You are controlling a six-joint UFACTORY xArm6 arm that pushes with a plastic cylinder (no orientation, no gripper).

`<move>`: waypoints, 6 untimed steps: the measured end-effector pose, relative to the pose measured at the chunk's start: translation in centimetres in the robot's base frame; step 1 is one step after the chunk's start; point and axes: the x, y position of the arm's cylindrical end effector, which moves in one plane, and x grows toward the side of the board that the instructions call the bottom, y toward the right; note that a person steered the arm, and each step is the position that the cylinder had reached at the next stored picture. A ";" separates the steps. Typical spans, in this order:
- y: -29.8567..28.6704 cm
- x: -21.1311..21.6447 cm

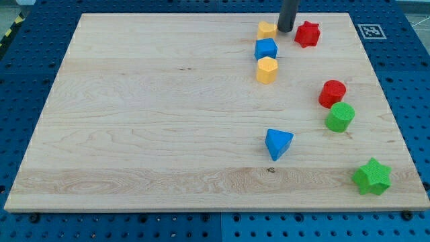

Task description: Move the red star towards the right side of the board

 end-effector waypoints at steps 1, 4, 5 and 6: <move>-1.1 0.0; -0.1 0.7; 2.9 3.0; 3.4 6.3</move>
